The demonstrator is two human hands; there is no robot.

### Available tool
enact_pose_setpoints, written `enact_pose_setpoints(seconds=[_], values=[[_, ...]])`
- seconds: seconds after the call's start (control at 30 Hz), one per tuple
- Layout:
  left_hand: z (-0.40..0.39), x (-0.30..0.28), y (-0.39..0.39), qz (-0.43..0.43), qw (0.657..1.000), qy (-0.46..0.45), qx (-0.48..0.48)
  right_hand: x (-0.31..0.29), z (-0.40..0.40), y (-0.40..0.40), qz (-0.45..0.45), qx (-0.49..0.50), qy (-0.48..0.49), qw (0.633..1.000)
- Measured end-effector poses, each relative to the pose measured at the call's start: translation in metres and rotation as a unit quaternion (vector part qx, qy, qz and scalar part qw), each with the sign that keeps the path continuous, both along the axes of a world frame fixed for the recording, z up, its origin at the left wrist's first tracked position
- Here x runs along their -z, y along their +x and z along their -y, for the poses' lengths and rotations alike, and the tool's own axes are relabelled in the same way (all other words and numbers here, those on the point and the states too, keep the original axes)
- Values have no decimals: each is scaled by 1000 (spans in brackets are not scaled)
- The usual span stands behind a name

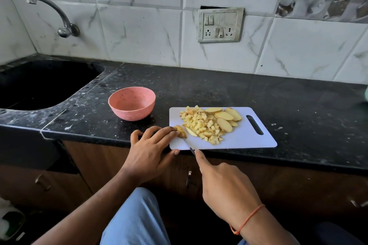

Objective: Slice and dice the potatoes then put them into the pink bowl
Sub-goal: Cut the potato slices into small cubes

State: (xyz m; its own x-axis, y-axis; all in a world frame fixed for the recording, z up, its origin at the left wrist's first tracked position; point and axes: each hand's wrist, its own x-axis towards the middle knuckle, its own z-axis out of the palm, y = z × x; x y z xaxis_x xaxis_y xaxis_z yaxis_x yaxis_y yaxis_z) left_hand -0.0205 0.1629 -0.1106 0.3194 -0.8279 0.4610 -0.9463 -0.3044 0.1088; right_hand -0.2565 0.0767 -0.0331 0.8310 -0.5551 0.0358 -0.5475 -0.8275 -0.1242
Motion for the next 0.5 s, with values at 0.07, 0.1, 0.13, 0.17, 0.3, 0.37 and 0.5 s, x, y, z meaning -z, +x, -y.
enact_pose_setpoints(seconds=[0.07,0.1,0.13,0.17,0.3,0.37,0.5], values=[[0,-6,2,-13,1000,-4,10,1,4,-8,31,9,15,999],[2,-10,3,-30,999,-5,20,2,6,-10,48,12,24,998],[5,-14,5,-53,998,-6,33,4,9,-12,63,13,31,997],[9,-18,8,-82,996,-7,45,5,10,-13,77,15,34,996],[32,-30,31,-175,981,31,82,3,15,-9,108,30,46,993],[40,-30,43,-182,976,63,103,0,16,-5,104,35,45,993],[45,-29,54,-199,970,17,136,-3,20,3,94,28,36,995]])
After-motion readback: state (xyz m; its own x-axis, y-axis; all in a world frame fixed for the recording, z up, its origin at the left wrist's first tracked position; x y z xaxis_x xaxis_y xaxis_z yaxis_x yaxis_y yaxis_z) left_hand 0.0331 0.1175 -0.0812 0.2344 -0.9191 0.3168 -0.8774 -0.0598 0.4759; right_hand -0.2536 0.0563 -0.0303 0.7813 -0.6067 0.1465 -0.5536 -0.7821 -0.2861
